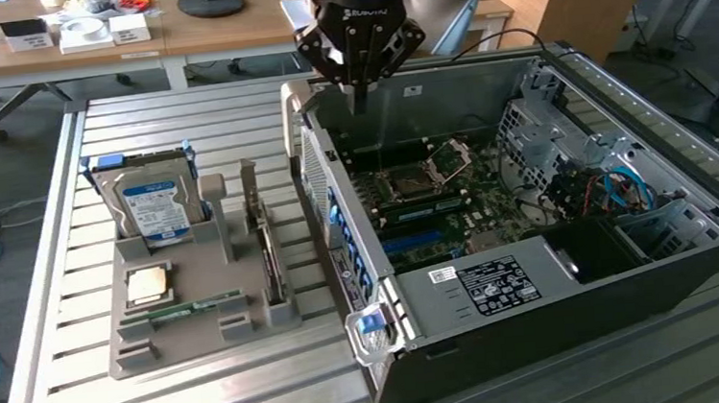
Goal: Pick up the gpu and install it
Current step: 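Reach for the gpu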
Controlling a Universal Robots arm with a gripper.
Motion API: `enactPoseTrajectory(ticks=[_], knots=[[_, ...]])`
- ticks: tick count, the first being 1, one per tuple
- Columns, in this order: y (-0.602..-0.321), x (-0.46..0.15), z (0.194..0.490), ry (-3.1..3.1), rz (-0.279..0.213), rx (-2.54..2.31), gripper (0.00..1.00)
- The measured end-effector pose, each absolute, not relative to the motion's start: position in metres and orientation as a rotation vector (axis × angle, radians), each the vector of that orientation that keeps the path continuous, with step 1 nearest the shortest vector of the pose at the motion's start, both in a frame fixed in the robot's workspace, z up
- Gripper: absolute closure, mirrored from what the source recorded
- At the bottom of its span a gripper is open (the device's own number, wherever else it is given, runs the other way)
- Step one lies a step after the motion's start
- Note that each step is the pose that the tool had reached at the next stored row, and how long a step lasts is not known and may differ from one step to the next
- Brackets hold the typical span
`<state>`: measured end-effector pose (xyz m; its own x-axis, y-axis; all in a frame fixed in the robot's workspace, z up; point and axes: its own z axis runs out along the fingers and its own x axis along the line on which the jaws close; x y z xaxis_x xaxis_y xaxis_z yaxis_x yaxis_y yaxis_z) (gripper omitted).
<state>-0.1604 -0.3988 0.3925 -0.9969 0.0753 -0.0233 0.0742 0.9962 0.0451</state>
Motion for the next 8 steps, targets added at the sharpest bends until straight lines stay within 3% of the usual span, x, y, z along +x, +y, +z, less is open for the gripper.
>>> enactPoseTrajectory(ticks=[8], knots=[[-0.3989, -0.1694, 0.3922, 3.114, 0.069, 0.117, 0.89]])
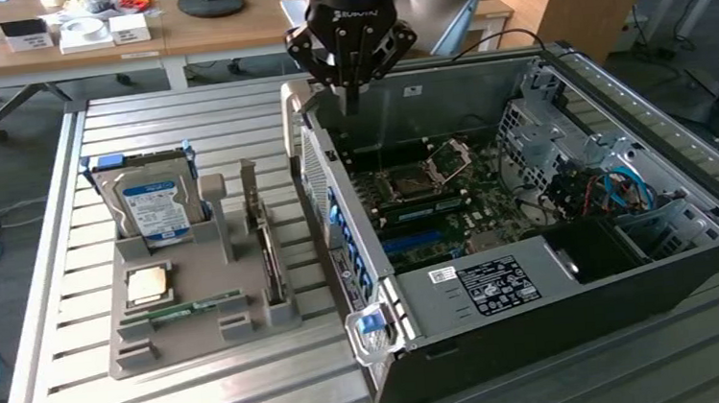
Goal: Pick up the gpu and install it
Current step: 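Reach for the gpu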
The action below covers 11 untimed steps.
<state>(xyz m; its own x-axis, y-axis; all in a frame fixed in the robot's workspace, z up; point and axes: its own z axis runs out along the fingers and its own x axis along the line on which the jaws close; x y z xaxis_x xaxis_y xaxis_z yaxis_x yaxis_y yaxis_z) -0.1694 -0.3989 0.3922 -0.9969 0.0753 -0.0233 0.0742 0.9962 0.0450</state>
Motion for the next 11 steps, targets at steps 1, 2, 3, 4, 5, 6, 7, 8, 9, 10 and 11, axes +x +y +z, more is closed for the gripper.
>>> enactPoseTrajectory(ticks=[1, 2, 3, 4, 5, 6, 7, 8, 9, 10, 11], knots=[[-0.3988, -0.1702, 0.3921, 3.114, 0.069, 0.117, 0.89], [-0.3988, -0.1709, 0.3921, 3.114, 0.069, 0.117, 0.89], [-0.3988, -0.1716, 0.3921, 3.114, 0.069, 0.117, 0.89], [-0.3988, -0.1722, 0.3920, 3.114, 0.069, 0.117, 0.89], [-0.3988, -0.1728, 0.3920, 3.114, 0.069, 0.117, 0.89], [-0.3988, -0.1733, 0.3920, 3.114, 0.069, 0.117, 0.89], [-0.3988, -0.1738, 0.3920, 3.114, 0.069, 0.117, 0.89], [-0.3988, -0.1743, 0.3920, 3.114, 0.069, 0.117, 0.89], [-0.3988, -0.1746, 0.3920, 3.114, 0.069, 0.117, 0.89], [-0.3988, -0.1750, 0.3920, 3.114, 0.069, 0.117, 0.89], [-0.3988, -0.1754, 0.3920, 3.114, 0.069, 0.117, 0.89]])
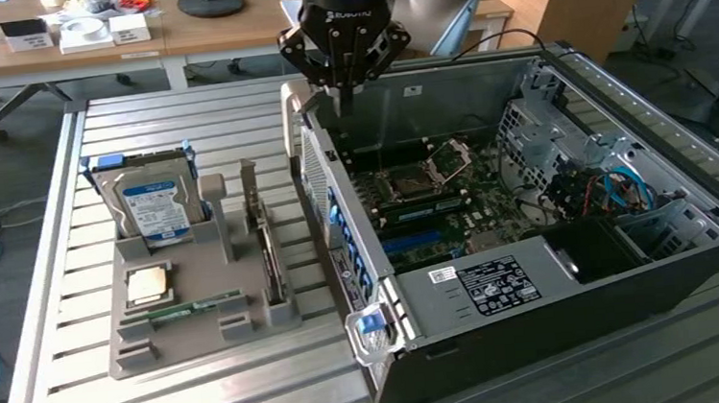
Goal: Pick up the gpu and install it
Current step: 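Reach for the gpu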
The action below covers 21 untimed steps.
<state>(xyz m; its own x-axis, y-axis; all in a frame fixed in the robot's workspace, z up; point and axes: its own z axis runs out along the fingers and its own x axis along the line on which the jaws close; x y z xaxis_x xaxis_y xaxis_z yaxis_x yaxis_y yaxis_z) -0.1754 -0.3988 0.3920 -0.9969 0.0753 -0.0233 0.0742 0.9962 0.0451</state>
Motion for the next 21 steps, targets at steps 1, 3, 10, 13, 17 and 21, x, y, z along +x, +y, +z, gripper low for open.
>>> enactPoseTrajectory(ticks=[1, 3, 10, 13, 17, 21], knots=[[-0.3988, -0.1758, 0.3920, 3.114, 0.069, 0.117, 0.89], [-0.3988, -0.1765, 0.3919, 3.114, 0.069, 0.117, 0.89], [-0.3989, -0.1795, 0.3919, 3.114, 0.069, 0.117, 0.89], [-0.3988, -0.1810, 0.3919, 3.114, 0.069, 0.117, 0.89], [-0.3989, -0.1826, 0.3918, 3.114, 0.069, 0.117, 0.89], [-0.3989, -0.1843, 0.3918, 3.114, 0.069, 0.117, 0.89]])
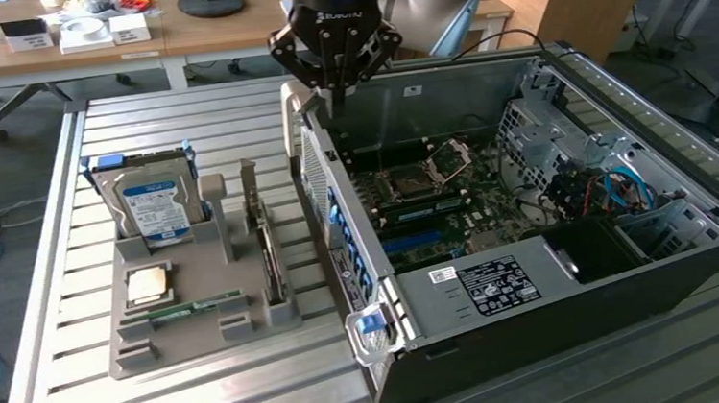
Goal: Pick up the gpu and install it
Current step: 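Reach for the gpu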
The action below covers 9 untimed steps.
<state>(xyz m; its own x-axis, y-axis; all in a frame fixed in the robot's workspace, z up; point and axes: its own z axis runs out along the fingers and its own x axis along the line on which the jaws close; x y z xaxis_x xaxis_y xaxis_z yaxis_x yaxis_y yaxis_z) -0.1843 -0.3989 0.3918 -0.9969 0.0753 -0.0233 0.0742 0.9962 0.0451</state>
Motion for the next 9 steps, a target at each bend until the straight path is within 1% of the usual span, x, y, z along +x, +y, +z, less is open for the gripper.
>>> enactPoseTrajectory(ticks=[9], knots=[[-0.3989, -0.1911, 0.3915, 3.114, 0.069, 0.117, 0.89]])
